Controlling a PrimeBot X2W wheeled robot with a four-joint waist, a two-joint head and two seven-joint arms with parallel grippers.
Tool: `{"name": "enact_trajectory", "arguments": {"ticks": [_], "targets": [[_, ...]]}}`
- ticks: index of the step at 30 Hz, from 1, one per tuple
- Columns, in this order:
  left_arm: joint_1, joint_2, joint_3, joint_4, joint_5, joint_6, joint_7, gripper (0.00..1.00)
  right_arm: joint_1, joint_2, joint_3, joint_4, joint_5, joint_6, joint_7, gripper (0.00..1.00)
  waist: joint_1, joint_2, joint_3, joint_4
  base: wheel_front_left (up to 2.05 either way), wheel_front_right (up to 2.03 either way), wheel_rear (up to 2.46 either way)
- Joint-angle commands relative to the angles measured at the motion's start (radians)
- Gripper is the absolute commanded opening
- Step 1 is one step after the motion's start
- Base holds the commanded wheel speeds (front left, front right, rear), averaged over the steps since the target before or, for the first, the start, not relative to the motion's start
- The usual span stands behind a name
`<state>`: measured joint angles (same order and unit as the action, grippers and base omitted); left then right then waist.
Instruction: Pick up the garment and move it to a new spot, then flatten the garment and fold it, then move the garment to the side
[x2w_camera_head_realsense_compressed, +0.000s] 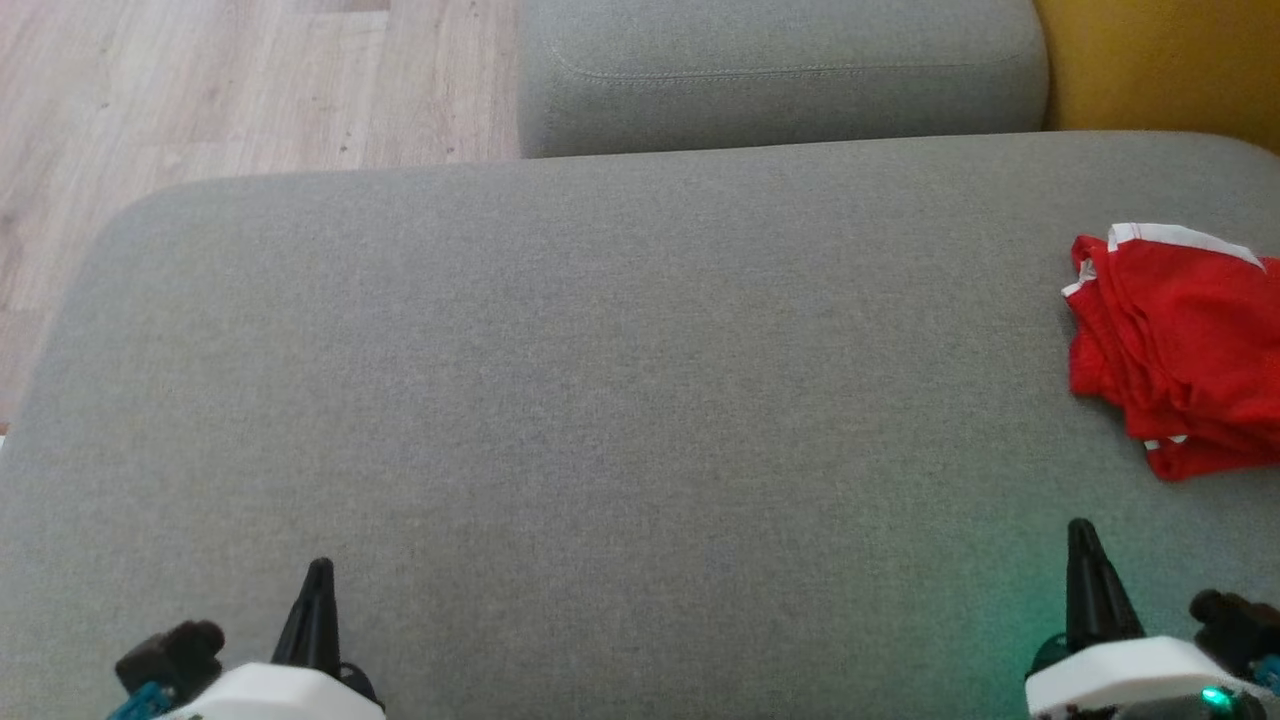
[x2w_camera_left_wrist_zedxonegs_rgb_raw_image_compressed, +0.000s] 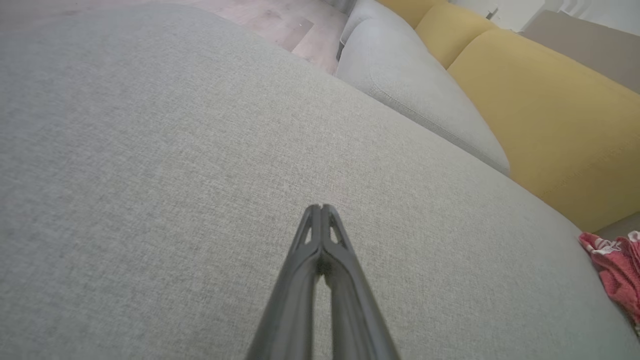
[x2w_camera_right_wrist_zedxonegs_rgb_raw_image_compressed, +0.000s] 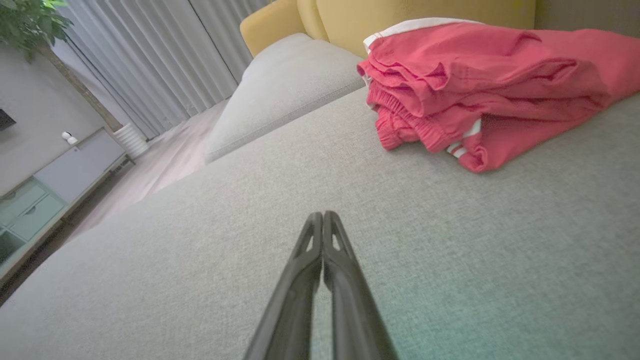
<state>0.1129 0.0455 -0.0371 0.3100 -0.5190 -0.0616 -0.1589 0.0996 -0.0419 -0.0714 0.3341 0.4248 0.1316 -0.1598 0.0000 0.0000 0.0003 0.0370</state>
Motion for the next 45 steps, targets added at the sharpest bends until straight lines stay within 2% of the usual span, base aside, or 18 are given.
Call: {"name": "enact_trajectory", "arguments": {"ticks": [1, 45], "targets": [[-0.048, 0.002, 0.023, -0.036, -0.03, -0.005, 0.006, 0.0, -0.053, -0.003, -0.001, -0.039, 0.034, 0.0, 0.007, 0.0, 0.0, 0.0, 0.0, -0.001, 0.0, 0.0, 0.0], [-0.13, 0.003, 0.084, -0.05, -0.533, -0.035, 0.132, 0.0, -0.126, -0.006, -0.021, -0.063, 0.58, -0.001, 0.134, 0.0, 0.0, 0.0, 0.001, -0.018, 0.0, 0.0, 0.0]]}}
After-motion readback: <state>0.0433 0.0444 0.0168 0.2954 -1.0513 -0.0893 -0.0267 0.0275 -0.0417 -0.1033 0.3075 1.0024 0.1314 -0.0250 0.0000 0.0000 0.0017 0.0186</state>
